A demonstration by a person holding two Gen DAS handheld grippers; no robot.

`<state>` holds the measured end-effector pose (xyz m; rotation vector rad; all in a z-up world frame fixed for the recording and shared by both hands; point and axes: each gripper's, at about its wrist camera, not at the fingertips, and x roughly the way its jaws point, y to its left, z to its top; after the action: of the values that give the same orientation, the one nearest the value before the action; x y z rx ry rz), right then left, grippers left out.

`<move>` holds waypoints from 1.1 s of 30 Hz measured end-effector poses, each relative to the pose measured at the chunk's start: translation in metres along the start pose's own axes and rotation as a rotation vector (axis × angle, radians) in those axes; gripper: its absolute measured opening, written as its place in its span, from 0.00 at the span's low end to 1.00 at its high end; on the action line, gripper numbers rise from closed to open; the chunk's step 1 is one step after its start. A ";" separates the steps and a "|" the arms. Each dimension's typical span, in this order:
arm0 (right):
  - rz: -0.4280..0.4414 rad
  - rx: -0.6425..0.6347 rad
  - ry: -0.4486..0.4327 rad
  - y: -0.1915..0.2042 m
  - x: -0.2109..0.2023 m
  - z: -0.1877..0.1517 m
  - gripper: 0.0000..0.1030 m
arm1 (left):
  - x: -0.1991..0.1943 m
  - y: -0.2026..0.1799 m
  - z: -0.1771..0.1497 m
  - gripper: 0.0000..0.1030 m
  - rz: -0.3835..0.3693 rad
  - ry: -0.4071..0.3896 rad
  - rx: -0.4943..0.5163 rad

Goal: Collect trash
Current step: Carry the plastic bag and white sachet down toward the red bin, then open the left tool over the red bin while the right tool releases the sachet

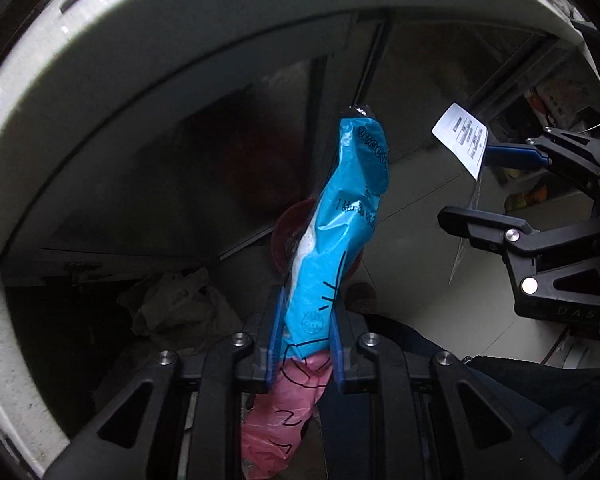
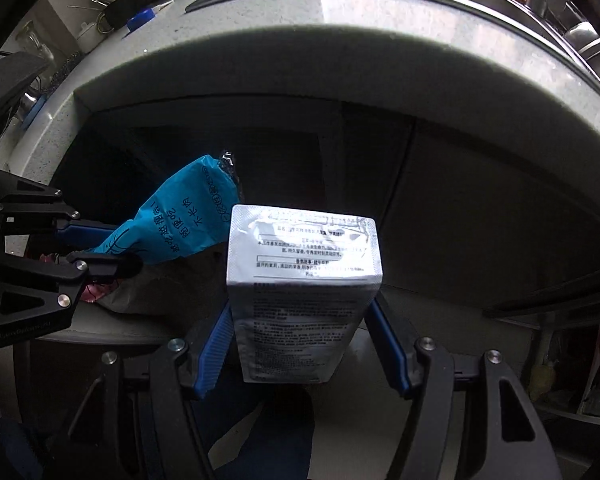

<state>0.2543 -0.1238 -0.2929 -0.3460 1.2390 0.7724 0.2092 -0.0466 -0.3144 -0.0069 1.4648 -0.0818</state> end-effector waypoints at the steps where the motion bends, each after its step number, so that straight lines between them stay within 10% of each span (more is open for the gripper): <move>1: 0.002 0.007 0.000 -0.002 0.010 -0.003 0.61 | 0.013 0.001 0.000 0.18 -0.004 0.006 -0.005; 13: -0.022 0.063 0.033 -0.031 0.104 -0.024 0.61 | 0.132 -0.007 0.012 0.18 0.003 0.045 0.065; 25: -0.041 0.079 0.050 -0.038 0.116 -0.036 0.61 | 0.159 -0.015 0.022 0.20 -0.011 0.048 0.085; 33: -0.035 0.082 0.059 -0.040 0.115 -0.027 0.61 | 0.156 -0.011 0.022 0.66 -0.024 0.039 0.083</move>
<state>0.2766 -0.1296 -0.4157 -0.3247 1.3126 0.6834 0.2463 -0.0682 -0.4668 0.0449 1.4999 -0.1628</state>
